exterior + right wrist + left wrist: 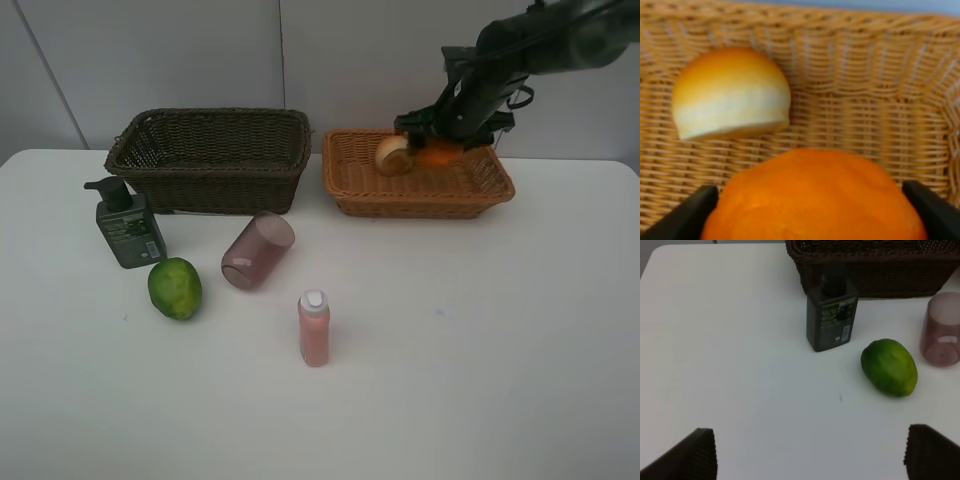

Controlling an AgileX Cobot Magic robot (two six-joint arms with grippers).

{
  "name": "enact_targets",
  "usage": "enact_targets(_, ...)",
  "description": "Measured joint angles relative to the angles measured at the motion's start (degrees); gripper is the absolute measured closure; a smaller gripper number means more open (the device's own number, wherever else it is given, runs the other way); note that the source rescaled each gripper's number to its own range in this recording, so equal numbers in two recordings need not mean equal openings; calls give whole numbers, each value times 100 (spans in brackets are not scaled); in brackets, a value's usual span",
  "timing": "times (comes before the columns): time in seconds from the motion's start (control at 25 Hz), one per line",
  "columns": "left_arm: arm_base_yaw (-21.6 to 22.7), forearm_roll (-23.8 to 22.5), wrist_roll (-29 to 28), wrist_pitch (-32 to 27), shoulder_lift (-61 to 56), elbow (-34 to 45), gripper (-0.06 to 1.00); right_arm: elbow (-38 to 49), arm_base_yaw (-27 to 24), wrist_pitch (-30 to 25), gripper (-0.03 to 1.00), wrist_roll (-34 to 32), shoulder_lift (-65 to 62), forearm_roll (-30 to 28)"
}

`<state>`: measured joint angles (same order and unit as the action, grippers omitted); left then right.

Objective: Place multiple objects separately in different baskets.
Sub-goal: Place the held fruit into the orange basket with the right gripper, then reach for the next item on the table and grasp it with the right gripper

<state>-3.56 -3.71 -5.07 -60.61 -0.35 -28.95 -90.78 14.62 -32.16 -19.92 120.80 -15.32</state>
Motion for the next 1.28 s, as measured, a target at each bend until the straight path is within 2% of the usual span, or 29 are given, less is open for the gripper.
enact_targets(0.36, 0, -1, 0, 0, 0, 0, 0, 0, 0, 361, 29, 0, 302, -26)
enact_targets(0.56, 0, -1, 0, 0, 0, 0, 0, -11, 0, 333, 14, 0, 304, -50)
enact_targets(0.72, 0, -6, 0, 0, 0, 0, 0, -18, 0, 127, 11, 0, 291, -55)
enact_targets(1.04, 0, -11, 0, 0, 0, 0, 0, -28, 28, -1103, 11, 5, -283, 124)
enact_targets(1.28, 0, -21, 0, 0, 0, 0, 0, -34, 415, -2210, 11, 132, -992, 203)
